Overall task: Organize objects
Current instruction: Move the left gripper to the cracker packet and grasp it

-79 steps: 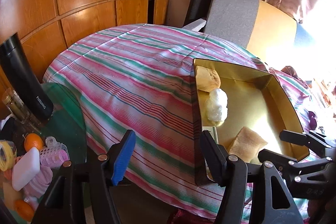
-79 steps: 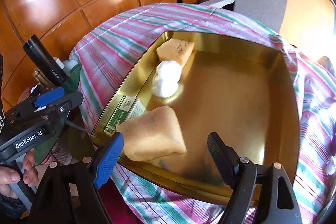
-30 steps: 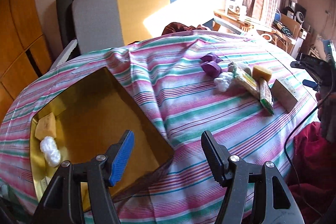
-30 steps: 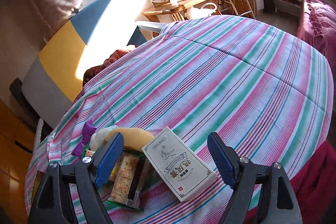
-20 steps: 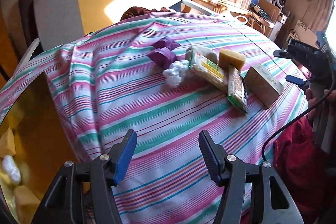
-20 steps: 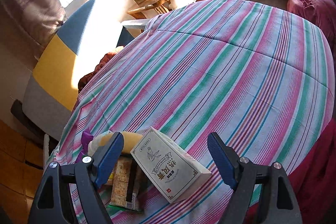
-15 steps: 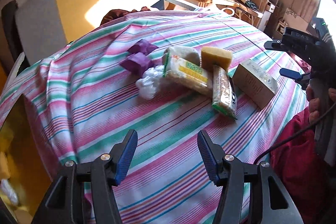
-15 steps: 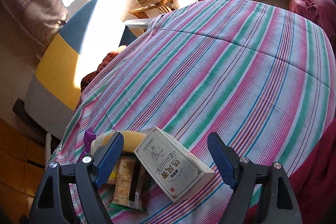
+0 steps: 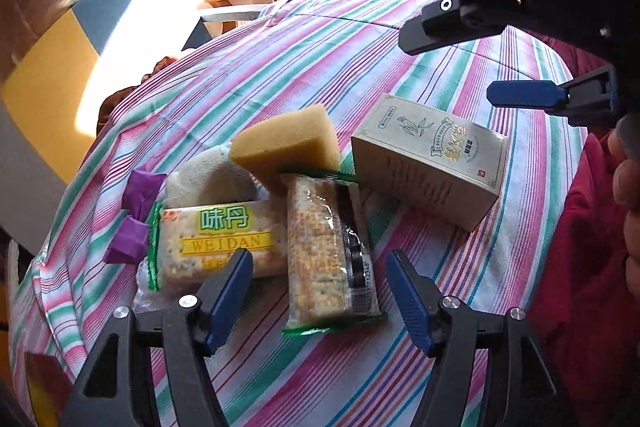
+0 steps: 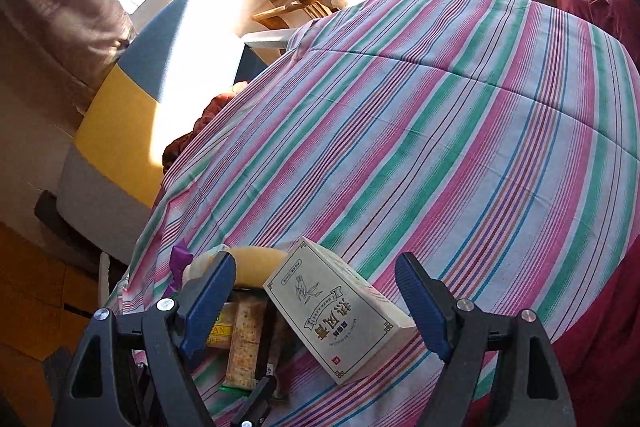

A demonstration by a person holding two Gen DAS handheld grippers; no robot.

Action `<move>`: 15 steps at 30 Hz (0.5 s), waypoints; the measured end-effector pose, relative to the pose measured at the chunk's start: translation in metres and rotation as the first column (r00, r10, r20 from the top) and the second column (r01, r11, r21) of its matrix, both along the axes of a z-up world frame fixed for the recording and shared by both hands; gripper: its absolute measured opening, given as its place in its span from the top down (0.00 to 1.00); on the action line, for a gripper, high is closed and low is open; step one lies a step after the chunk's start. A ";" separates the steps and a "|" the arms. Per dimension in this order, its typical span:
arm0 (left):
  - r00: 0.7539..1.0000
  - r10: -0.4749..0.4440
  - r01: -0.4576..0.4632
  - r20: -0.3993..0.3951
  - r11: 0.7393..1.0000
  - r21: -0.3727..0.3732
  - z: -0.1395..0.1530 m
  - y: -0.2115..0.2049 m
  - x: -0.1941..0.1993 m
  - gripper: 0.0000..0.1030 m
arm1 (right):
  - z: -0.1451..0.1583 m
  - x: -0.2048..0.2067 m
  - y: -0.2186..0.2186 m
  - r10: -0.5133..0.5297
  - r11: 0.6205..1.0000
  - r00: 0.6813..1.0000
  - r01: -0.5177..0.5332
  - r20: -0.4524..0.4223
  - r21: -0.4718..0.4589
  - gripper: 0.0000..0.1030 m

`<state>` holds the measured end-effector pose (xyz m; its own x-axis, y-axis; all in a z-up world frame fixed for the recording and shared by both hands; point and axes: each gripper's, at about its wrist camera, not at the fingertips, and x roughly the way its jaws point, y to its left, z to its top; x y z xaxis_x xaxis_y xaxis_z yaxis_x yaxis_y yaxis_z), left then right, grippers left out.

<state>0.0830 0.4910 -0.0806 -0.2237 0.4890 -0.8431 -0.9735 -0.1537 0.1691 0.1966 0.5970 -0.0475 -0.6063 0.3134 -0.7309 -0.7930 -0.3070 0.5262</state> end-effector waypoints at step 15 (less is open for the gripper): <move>0.947 0.245 -0.261 0.209 0.964 0.055 -0.012 -0.093 -0.023 0.61 | -0.003 -0.012 -0.002 0.042 0.999 0.997 -0.043 0.063 0.014 0.19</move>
